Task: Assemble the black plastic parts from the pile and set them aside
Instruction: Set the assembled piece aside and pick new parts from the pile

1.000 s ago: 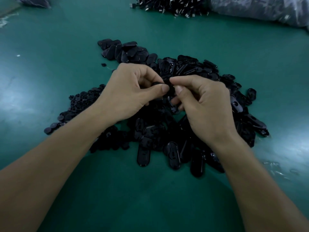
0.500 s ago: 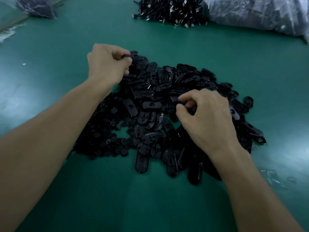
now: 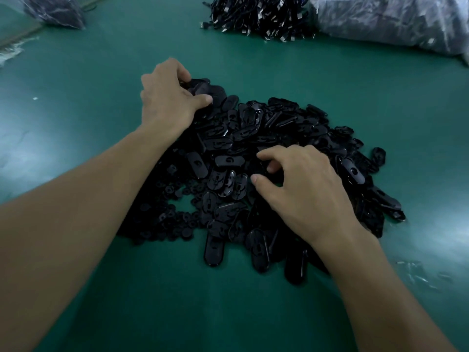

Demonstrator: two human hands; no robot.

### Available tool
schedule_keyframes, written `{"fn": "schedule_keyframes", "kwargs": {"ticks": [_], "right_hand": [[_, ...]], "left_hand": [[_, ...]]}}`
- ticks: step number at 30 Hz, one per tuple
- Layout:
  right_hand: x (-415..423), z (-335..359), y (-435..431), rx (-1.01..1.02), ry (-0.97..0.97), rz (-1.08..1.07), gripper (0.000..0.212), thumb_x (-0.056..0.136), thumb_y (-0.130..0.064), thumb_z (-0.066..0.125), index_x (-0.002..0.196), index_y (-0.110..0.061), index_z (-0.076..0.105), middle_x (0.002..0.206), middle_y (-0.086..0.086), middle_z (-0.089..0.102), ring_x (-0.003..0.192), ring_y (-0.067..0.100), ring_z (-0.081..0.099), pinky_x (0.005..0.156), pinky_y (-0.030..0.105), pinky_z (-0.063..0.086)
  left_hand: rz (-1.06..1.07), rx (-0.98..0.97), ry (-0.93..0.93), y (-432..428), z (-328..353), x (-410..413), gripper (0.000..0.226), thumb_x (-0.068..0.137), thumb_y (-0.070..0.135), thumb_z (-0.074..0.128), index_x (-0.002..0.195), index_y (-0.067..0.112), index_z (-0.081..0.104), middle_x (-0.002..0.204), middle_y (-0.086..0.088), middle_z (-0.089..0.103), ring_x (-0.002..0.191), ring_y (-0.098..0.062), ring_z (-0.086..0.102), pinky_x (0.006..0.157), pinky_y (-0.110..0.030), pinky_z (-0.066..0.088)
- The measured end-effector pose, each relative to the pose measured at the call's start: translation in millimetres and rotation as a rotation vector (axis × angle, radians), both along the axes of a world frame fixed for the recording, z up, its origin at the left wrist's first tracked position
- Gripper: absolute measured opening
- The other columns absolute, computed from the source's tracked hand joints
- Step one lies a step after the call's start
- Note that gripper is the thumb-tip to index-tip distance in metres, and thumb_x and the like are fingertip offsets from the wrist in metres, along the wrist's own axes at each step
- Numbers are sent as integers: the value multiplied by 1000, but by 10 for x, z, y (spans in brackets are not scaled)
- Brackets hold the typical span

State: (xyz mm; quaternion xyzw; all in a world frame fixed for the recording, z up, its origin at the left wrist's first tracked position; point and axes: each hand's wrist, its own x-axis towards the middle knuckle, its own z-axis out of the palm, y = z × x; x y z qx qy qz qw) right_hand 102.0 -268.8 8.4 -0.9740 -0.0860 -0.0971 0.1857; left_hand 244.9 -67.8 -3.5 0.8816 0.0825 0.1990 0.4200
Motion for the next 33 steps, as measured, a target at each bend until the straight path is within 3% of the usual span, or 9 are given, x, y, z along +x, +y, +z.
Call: {"fn": "schedule_keyframes", "kwargs": {"ticks": [3, 6, 9, 11, 18, 22, 25, 30, 33], "right_hand": [[-2, 21, -1, 26, -20, -19, 34, 96, -37, 63, 126, -24, 66, 102, -7, 70, 103, 15, 59, 92, 32, 49], [0, 15, 11, 95, -59, -32, 22, 97, -27, 61, 115, -19, 72, 93, -4, 74, 93, 17, 66, 85, 40, 57], [15, -4, 16, 125, -88, -53, 24, 99, -19, 57, 117, -19, 72, 96, -4, 75, 91, 16, 69, 83, 40, 58], [23, -12, 2, 169, -114, -69, 24, 99, -18, 56, 118, -19, 72, 101, -6, 75, 92, 13, 69, 84, 38, 58], [65, -18, -2, 568, -140, -27, 21, 97, -12, 63, 110, -23, 75, 93, -25, 68, 90, -7, 65, 81, 8, 48], [96, -15, 2, 754, -145, 27, 24, 95, -8, 66, 105, -29, 73, 91, -22, 71, 89, -4, 68, 79, 12, 51], [115, -11, 0, 865, -114, 48, 24, 93, -8, 69, 97, -32, 73, 86, -19, 74, 80, -3, 67, 73, 13, 50], [114, 22, -9, 1094, -115, 50, 20, 88, -3, 74, 89, -23, 73, 76, -10, 73, 69, 2, 66, 62, 14, 49], [113, 24, -15, 1132, -99, 44, 18, 86, -1, 75, 87, -19, 73, 73, -6, 72, 66, 5, 65, 59, 16, 48]], "left_hand": [[-23, -5, -13, -9, 25, -54, 39, 81, 38, 82, 108, 23, 60, 97, -4, 69, 84, 7, 54, 71, -13, 39], [-72, 37, -69, -31, 99, -171, 27, 84, 37, 79, 100, 24, 61, 93, 4, 68, 89, -10, 65, 81, -22, 52], [-158, 66, -114, -70, 157, -348, 11, 86, 29, 76, 85, 25, 66, 76, 16, 64, 70, 5, 62, 67, -6, 46], [-227, 43, -94, -116, 155, -478, 9, 86, 27, 76, 80, 25, 69, 70, 16, 66, 63, 9, 61, 63, -3, 44], [-529, -140, -24, -284, 168, -894, 8, 92, 29, 70, 87, 29, 77, 71, 11, 73, 63, -6, 68, 57, -20, 53], [-655, -284, 75, -292, 172, -990, 13, 97, 18, 65, 95, 22, 77, 75, 3, 75, 62, -6, 65, 52, -20, 52], [-686, -415, 137, -277, 176, -1014, 19, 98, 13, 62, 89, 23, 76, 73, 0, 74, 62, -8, 61, 51, -20, 51], [-682, -608, 192, -244, 185, -1004, 17, 86, 20, 67, 73, 24, 78, 72, -3, 73, 59, -9, 61, 50, -19, 48], [-670, -624, 194, -235, 174, -992, 12, 85, 18, 68, 78, 22, 77, 73, -3, 74, 58, -8, 61, 51, -18, 48]]}}
